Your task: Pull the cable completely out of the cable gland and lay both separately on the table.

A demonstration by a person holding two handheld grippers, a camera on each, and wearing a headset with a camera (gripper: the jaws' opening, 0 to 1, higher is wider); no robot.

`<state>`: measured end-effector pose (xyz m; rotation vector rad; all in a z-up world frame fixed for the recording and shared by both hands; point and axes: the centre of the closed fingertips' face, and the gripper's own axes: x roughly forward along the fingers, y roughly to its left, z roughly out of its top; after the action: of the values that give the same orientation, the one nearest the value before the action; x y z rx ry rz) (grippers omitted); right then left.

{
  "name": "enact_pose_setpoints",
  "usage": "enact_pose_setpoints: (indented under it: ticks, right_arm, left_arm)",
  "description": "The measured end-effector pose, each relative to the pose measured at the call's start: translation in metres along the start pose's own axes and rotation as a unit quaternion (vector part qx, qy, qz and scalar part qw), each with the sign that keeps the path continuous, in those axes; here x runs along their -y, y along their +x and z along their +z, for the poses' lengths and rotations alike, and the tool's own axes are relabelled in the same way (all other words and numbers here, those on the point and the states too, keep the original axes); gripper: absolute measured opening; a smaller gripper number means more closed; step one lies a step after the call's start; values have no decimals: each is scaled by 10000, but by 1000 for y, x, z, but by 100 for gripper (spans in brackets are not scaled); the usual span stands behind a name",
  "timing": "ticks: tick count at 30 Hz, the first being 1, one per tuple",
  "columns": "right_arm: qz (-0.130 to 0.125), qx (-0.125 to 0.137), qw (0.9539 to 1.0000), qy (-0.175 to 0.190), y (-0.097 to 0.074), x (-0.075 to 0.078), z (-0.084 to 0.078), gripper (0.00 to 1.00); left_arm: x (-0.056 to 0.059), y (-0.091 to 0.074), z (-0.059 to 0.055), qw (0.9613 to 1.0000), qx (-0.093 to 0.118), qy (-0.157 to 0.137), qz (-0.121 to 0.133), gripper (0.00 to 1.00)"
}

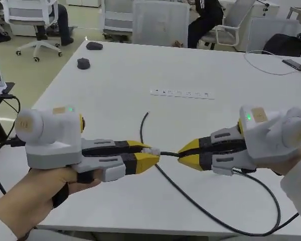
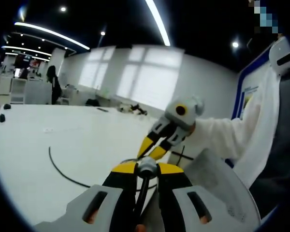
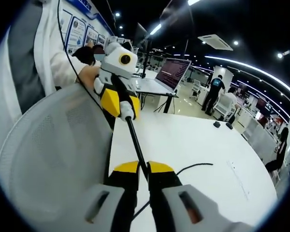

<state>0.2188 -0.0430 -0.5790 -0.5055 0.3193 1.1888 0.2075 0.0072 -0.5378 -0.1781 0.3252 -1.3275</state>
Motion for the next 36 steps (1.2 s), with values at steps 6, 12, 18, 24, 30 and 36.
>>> enact_pose_setpoints:
  ticks: [6, 12, 18, 24, 30, 36]
  right_arm:
    - [-151, -140, 9995, 238, -5, 3, -17, 4]
    - [-236, -148, 9988, 415, -8, 2, -23, 4]
    - [-168, -168, 9986, 465, -3, -6, -23, 5]
    - [-92, -284, 9984, 486, -3, -7, -29, 5]
    - [-10, -553, 9979, 338, -1, -13, -33, 8]
    - [-67, -264, 9993, 245, -2, -11, -9, 16]
  left_arm:
    - [1, 0, 0, 10000, -9, 7, -3, 16]
    - [4, -3, -2, 10000, -22, 1, 14, 16]
    - [7, -11, -10, 10000, -79, -13, 43, 16]
    - [5, -10, -7, 10000, -52, -11, 58, 16]
    - [8, -7, -9, 9999, -145, 65, -29, 16]
    - [9, -7, -10, 9999, -147, 78, -31, 16]
